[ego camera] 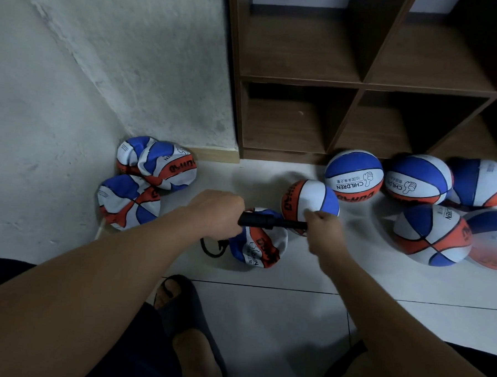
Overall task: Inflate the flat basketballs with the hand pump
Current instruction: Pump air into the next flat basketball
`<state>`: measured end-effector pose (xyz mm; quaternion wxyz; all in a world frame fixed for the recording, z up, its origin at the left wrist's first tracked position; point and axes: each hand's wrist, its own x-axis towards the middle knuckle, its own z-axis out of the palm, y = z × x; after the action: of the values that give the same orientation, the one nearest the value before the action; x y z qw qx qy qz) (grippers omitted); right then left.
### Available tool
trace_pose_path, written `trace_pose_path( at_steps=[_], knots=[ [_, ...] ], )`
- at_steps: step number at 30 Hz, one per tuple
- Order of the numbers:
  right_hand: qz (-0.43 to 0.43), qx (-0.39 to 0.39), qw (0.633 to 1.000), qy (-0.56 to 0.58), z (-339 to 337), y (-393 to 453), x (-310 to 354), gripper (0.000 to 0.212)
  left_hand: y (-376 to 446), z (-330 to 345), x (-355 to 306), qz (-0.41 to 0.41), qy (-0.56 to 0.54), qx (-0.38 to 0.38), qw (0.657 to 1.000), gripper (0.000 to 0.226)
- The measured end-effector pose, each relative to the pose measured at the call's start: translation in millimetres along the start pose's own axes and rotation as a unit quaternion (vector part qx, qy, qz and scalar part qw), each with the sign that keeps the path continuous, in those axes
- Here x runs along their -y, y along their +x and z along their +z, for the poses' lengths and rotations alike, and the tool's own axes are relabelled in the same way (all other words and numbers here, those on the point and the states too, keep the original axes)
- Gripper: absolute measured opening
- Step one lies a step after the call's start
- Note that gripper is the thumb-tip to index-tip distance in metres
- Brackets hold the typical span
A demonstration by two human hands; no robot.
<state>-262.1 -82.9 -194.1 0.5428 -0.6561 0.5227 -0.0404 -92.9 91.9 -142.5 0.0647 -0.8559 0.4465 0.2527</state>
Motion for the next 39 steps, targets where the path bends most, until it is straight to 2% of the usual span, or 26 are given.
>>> trace_pose_path(
  at_steps=[4, 7, 10, 17, 23, 27, 30, 33, 39],
  knots=[
    [0.039, -0.040, 0.997, 0.055, -25, 13, 1, 0.021, -2, -8, 7, -0.007, 0.005, 0.004, 1.000, 0.024],
    [0.019, -0.050, 0.997, 0.062, -10, 3, 12, 0.024, -2, -13, -4, 0.002, 0.014, -0.007, 1.000, 0.029],
    [-0.020, -0.037, 0.998, 0.053, 10, -14, 15, 0.029, 0, -20, -10, 0.000, 0.022, -0.019, 1.000, 0.029],
    [-0.068, 0.024, 0.997, 0.030, 39, -38, 13, 0.037, -2, -11, -19, 0.009, 0.028, 0.009, 1.000, 0.023],
    [-0.082, 0.029, 0.996, 0.023, 39, -34, 15, 0.040, -3, -10, -15, 0.016, 0.004, 0.001, 1.000, 0.017],
    [-0.083, 0.012, 0.996, -0.006, 22, -21, 26, 0.042, -1, -15, -6, -0.003, -0.042, -0.002, 0.999, 0.021],
    [-0.053, -0.039, 0.998, 0.019, -5, 0, 30, 0.038, -2, -23, 9, -0.023, -0.046, -0.012, 0.999, 0.031],
    [-0.028, -0.070, 0.996, 0.041, -23, 9, 27, 0.031, -5, -24, 11, -0.025, -0.046, -0.008, 0.999, 0.027],
    [-0.057, -0.059, 0.996, 0.017, 11, -16, 19, 0.038, -5, -24, -13, -0.015, -0.011, -0.001, 1.000, 0.023]
  ],
)
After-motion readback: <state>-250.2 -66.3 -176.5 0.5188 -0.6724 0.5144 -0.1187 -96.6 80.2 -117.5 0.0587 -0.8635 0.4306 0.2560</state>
